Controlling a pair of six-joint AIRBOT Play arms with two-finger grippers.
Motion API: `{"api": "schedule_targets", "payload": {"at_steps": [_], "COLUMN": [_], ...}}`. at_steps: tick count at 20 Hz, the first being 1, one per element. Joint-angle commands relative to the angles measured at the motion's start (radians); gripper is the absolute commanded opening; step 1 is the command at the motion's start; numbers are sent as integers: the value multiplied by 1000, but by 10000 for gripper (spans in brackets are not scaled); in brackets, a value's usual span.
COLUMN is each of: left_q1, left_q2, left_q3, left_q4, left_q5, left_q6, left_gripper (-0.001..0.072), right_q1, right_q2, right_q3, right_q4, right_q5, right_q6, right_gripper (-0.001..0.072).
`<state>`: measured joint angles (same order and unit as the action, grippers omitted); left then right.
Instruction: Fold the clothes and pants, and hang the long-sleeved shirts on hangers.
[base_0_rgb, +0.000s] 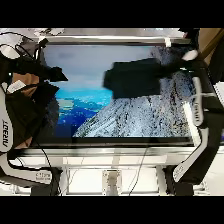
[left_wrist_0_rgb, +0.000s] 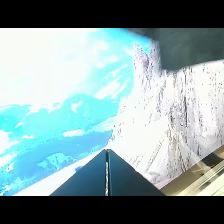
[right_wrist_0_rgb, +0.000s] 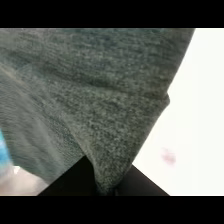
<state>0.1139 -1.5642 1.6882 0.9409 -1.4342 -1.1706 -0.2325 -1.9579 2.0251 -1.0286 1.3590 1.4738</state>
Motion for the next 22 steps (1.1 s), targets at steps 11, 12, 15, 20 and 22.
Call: {"api": "schedule_targets", "payload": {"at_steps": [11, 12, 15, 20, 22], "left_q1": [1, 1, 1, 1, 1], "left_q2": [5, 5, 5, 5, 5], "left_q3": [0, 0, 0, 0, 0], "left_q4": [22, 22, 22, 20, 19], "left_q5": [39, 39, 38, 37, 36], "left_q6": [-27, -27, -27, -55, -80], "left_gripper": [23, 23, 23, 24, 25], "right_q1": [-743, -793, -907, -972, -972], "right_q2": [475, 519, 630, 768, 846], "right_q3": [-603, -703, -981, -1175, -1121], "right_q4": [-455, -457, -453, -365, -213], "right_q5": [-140, -172, -260, -322, -301], "right_q6": [132, 131, 131, 135, 134], "right_gripper": [21, 21, 22, 516, 690]}}
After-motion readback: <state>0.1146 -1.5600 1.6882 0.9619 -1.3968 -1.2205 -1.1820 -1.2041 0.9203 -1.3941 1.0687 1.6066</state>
